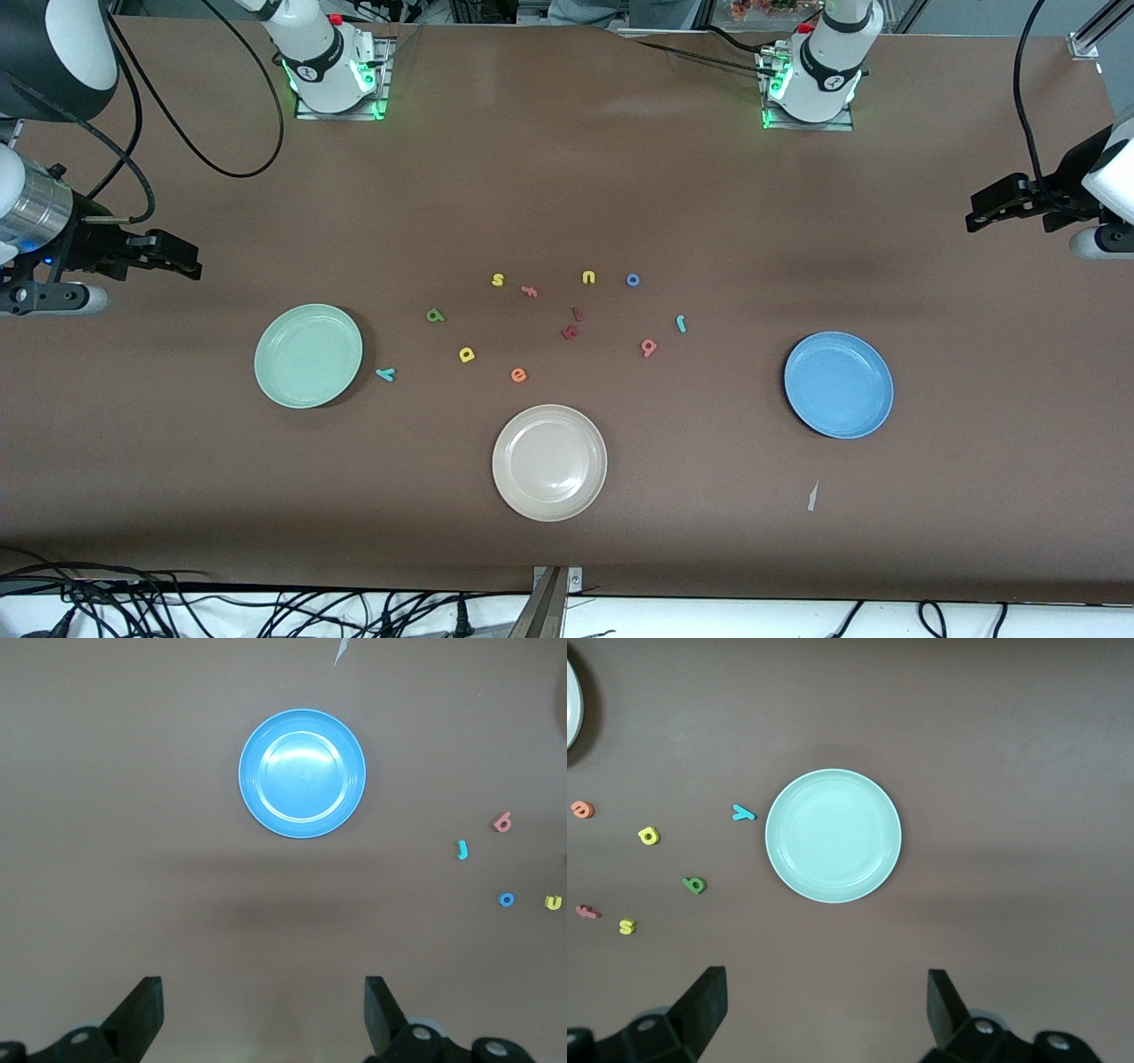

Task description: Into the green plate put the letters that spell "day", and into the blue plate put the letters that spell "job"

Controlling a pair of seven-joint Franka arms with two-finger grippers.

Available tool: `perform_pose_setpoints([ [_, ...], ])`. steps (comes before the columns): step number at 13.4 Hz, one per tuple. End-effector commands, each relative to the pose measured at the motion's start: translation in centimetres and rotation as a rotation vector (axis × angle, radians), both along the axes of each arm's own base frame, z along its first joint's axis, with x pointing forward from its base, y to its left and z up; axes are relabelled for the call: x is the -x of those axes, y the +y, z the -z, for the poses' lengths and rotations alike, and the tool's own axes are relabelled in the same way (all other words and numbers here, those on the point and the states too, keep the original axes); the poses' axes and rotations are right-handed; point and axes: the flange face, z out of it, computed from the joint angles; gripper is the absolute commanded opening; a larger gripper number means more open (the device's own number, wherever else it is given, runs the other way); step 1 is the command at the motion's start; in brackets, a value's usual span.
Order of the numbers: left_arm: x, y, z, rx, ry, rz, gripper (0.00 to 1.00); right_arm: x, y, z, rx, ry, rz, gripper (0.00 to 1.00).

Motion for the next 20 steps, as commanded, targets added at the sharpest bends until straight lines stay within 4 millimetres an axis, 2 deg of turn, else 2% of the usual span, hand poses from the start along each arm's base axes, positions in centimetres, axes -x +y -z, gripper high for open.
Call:
perform_pose_setpoints([
  [1, 0.58, 0.13, -0.69, -0.018, -0.012, 0.002, 1.00, -0.27, 0.15, -0.43, 0.006, -0.007, -0.026, 1.00],
  [20, 0.71, -0.56, -0.80, -0.019, -0.013, 0.014, 1.00, -0.22, 0.05, -0.20, 0.005, 0.000, -0.043, 1.00],
])
